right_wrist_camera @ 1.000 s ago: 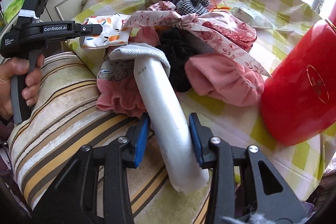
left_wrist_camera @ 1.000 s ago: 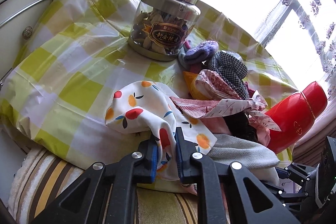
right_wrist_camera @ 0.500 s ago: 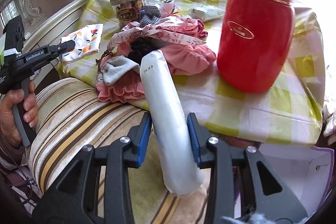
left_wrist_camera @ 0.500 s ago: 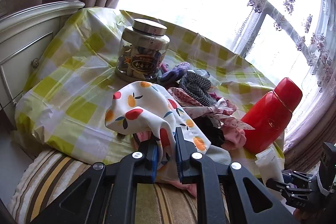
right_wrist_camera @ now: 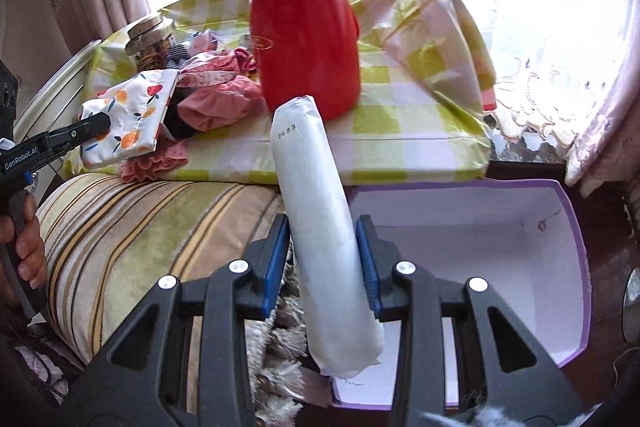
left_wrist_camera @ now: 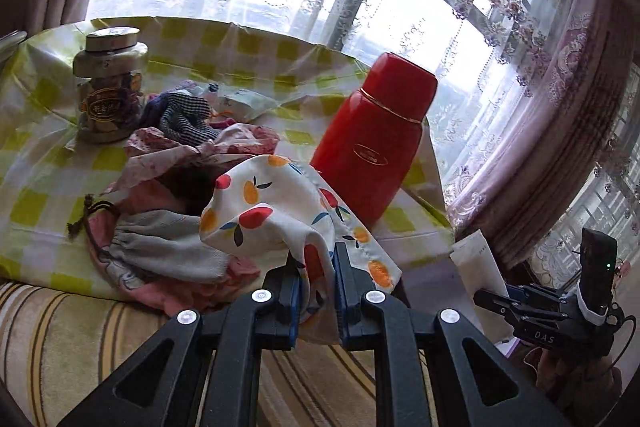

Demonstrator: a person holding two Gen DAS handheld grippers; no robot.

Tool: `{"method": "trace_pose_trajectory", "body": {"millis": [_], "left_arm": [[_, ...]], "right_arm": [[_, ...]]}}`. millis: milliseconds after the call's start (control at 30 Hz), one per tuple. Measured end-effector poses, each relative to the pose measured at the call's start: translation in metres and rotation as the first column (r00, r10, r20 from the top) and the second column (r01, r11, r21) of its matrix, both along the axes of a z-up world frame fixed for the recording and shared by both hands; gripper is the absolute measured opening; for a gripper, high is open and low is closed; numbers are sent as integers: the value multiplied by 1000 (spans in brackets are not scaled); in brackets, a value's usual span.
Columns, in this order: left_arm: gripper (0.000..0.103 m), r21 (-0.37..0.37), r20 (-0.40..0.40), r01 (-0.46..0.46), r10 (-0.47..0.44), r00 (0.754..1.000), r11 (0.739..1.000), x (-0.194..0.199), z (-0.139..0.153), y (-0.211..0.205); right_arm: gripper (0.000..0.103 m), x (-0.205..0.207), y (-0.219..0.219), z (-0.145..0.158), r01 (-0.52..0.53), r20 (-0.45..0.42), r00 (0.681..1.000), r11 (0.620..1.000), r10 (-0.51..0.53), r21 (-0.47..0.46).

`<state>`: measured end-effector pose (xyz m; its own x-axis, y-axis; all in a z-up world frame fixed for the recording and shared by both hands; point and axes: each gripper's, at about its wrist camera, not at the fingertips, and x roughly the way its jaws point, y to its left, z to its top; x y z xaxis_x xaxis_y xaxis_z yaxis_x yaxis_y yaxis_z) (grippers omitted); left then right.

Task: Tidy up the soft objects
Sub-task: 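Carry both items into the purple-rimmed white box and open both tools, then move both open tools back toward the clothes pile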

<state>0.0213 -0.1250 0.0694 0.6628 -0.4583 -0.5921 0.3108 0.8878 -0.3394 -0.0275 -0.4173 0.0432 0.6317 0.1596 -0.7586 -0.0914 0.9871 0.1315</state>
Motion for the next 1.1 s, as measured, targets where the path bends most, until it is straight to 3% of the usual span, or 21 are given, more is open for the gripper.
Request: {"method": "trace_pose_trajectory", "body": {"millis": [200,367,400,467,500,533,633,900,1033,1100], "left_arm": [[15,1,-45,175,-175,984,985,-11,-1,-68],[16,4,-72,310,-309,948,951,-22,0,-124],[23,4,-81,340,-338,938,941,-24,0,-135],[41,13,-93,384,-381,920,923,-29,0,-154],[56,22,-88,396,-393,915,918,-32,1,-161],[66,32,-76,401,-398,914,915,-36,3,-165],[76,59,-45,400,-398,916,914,-42,9,-170],[79,113,-31,316,-315,949,942,-31,13,-148],[84,150,-1,254,-257,966,955,-33,15,-128],[85,192,9,206,-211,977,960,-31,15,-120]], "right_arm": [[40,-20,-41,1,130,6,991,991,-130,-31],[41,-36,-70,7,230,34,973,971,-229,-69],[44,-38,-75,8,247,40,969,966,-245,-75],[60,-44,-84,11,284,64,958,955,-279,-86],[73,-47,-88,13,301,79,952,949,-295,-90],[80,-49,-91,15,318,95,946,943,-309,-96],[83,-53,-96,21,345,123,935,933,-332,-107],[95,-49,-85,28,404,160,912,896,-378,-183],[97,-46,-67,35,439,229,893,860,-386,-261],[98,-44,-57,38,431,256,894,860,-366,-275]]}}
